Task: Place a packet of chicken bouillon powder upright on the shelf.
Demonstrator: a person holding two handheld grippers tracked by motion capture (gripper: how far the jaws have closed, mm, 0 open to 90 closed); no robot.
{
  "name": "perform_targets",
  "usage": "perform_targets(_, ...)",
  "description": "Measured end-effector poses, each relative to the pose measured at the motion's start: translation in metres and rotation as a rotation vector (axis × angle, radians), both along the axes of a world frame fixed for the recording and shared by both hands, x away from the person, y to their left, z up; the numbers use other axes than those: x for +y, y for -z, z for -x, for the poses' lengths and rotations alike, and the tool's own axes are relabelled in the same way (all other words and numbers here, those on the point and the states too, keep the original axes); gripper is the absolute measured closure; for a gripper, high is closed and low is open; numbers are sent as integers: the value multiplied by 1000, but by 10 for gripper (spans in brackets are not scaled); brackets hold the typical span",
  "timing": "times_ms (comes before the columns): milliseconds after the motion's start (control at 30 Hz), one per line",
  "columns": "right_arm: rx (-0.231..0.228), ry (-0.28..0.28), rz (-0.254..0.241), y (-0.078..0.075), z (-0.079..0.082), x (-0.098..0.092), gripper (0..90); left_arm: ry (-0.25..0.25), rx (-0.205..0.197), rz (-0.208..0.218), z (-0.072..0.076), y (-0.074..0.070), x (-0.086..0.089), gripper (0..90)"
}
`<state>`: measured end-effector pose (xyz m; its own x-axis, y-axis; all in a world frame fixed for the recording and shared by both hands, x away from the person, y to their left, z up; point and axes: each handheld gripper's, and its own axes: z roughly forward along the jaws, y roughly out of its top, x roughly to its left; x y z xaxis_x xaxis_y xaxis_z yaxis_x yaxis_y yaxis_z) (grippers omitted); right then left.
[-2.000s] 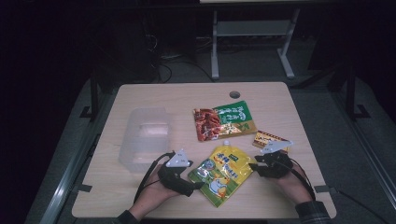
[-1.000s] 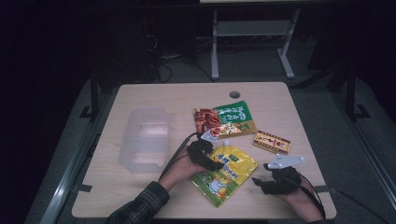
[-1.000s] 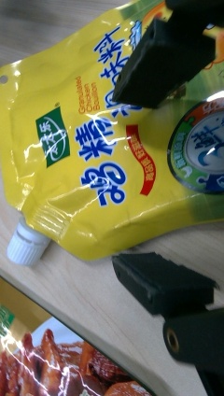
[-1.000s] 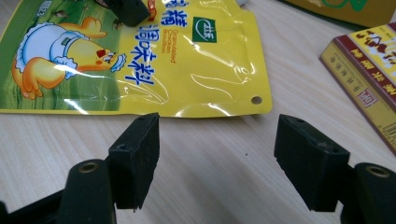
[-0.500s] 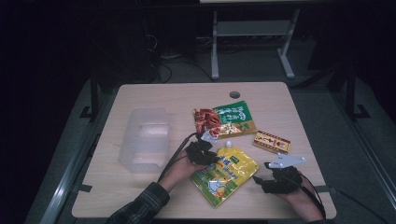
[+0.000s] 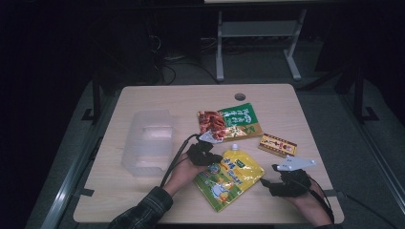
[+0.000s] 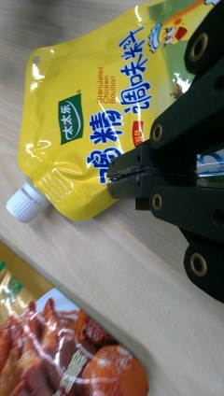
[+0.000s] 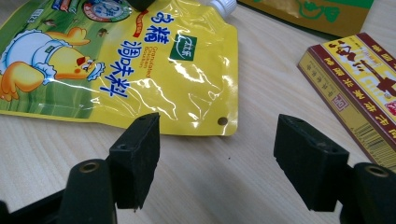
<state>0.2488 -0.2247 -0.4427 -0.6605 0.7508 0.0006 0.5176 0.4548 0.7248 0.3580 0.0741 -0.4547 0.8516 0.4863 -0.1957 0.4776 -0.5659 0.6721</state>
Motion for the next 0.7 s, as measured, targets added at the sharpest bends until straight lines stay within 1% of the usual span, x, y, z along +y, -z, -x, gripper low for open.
perform_targets(67,0,2,-3,0,0,0,307,-14,-2,24,2,-3,0,895)
perform_targets(100,-1,3,-4,-1,0,0,307,-12,-17,25,2,-5,1,895)
perform_targets(133,-1,4,-5,-1,0,0,305,-21,-19,40,4,-8,2,895)
perform_targets(233,-1,5,-11,-2,1,0,298,-24,-38,67,5,-16,6,895)
perform_targets(267,-3,6,-12,-2,1,0,292,-32,-42,86,6,-20,8,895)
perform_targets(300,3,2,-16,-2,1,0,284,-34,-43,93,7,-22,9,895)
perform_targets(367,22,-5,-36,0,0,0,265,-40,-43,116,7,-28,12,895)
perform_targets(400,26,-3,-44,0,0,0,261,-39,-49,127,8,-31,14,895)
perform_targets(467,26,0,-59,-1,0,-1,249,-41,-60,142,8,-36,17,895)
perform_targets(533,21,3,-72,-2,0,-1,232,-45,-66,166,9,-42,20,896)
perform_targets(600,28,2,-84,-2,0,-1,218,-52,-81,189,10,-48,23,896)
perform_targets(700,59,-12,-106,0,0,0,200,-50,-100,210,12,-56,27,896)
